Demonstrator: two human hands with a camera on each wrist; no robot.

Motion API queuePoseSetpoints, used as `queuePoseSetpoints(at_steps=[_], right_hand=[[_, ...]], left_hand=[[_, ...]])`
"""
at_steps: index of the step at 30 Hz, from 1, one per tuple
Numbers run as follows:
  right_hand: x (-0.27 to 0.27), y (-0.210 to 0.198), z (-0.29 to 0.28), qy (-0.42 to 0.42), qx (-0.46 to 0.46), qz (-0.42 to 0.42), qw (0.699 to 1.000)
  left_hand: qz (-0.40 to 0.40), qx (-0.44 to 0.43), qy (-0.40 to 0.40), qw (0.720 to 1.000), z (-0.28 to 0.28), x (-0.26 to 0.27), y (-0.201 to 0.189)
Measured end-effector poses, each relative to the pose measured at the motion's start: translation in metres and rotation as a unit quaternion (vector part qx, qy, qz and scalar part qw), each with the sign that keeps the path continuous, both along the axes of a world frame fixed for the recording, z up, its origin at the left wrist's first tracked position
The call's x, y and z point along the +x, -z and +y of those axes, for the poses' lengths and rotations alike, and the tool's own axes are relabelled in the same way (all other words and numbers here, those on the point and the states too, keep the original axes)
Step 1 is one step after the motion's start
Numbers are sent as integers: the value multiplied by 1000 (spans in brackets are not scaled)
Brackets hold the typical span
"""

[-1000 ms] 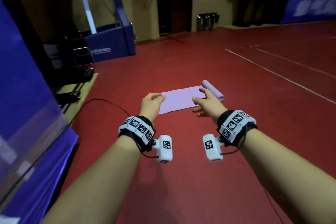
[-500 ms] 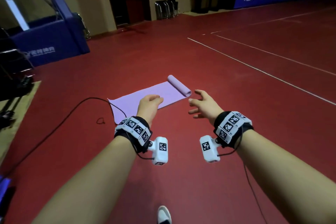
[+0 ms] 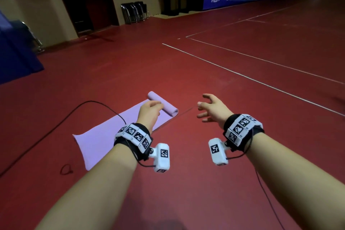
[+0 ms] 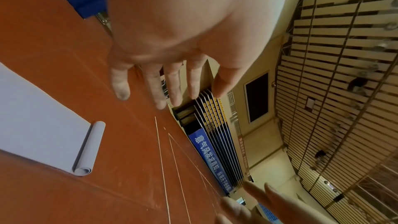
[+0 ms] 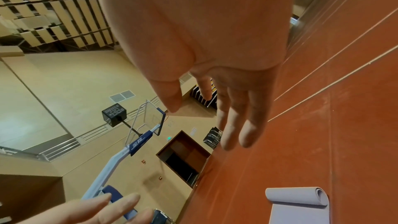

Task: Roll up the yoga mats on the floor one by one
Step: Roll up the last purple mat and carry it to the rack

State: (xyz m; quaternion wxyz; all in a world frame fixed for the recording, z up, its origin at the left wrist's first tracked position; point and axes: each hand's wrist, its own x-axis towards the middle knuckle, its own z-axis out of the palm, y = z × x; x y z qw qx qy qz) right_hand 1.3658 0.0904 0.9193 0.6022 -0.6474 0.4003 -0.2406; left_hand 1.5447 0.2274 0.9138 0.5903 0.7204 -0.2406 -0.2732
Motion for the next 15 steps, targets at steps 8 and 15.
queuePoseSetpoints(at_steps=[8, 15], right_hand=[[93, 23, -186, 3, -9, -2, 1000], [214, 1, -367, -44, -32, 17, 998]], left_hand=[[16, 2, 1, 1000, -188, 93, 31], [-21, -6, -37, 999, -350, 204, 7]])
